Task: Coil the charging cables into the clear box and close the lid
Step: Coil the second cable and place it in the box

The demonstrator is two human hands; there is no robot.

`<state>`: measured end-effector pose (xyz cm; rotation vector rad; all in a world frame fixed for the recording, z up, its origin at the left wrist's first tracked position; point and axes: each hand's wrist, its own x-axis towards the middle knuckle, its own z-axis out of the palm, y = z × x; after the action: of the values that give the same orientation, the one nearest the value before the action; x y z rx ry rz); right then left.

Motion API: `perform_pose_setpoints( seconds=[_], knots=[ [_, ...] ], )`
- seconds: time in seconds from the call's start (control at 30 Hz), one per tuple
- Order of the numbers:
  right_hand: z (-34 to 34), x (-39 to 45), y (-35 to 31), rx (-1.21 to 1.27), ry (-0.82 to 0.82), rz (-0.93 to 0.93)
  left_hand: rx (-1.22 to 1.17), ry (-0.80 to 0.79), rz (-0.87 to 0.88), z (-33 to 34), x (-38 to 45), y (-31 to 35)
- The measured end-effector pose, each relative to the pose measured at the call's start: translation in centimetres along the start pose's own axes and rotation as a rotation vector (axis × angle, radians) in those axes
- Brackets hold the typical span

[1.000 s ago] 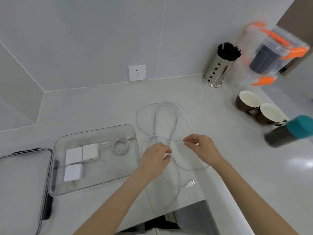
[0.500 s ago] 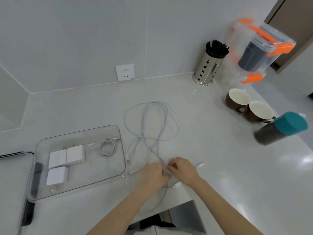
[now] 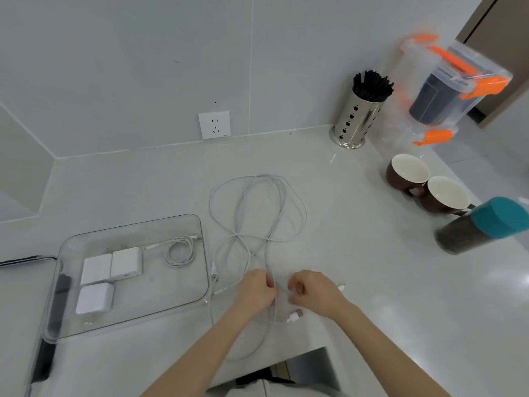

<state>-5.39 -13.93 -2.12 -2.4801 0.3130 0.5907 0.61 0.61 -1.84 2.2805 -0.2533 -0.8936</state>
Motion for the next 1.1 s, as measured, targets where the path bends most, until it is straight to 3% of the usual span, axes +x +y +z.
perform_pose_setpoints(
  seconds=[0.13,0.4,0.53,0.77,0.9,1.0,1.1],
  knots=[
    [0.6,-0.4,0.5,-0.067,0.058,-0.033,-0.180,-0.054,-0.030,-1.3,-0.3,0.2],
    [-1.6,-0.2,0.7,0.349,0.177,0.076,-0.369,-0.042,0.043,-3.7,-0.6,0.4],
    [-1.6,0.3,0.4,0.381,0.205,0.087,-0.334,-0.006,0.068,-2.8,-0.1,0.2],
    [-0.7,0.7,0.3,0.156,0.227,0.087,-0.114,0.003,0.071,-1.8,0.3,-0.6],
    [-0.6,0.9,0.3,0.026,0.246,0.101,0.281,0.151,0.052,-2.7,-0.4,-1.1],
    [-0.5,1.0,-0.3,-0.024,0.255,0.085,0.516,0.104,-0.014,-3.1,-0.9,-1.1],
    [-0.3,1.0,-1.0,-0.042,0.247,0.077,0.575,0.094,-0.017,-2.9,-1.0,-1.2]
  ],
)
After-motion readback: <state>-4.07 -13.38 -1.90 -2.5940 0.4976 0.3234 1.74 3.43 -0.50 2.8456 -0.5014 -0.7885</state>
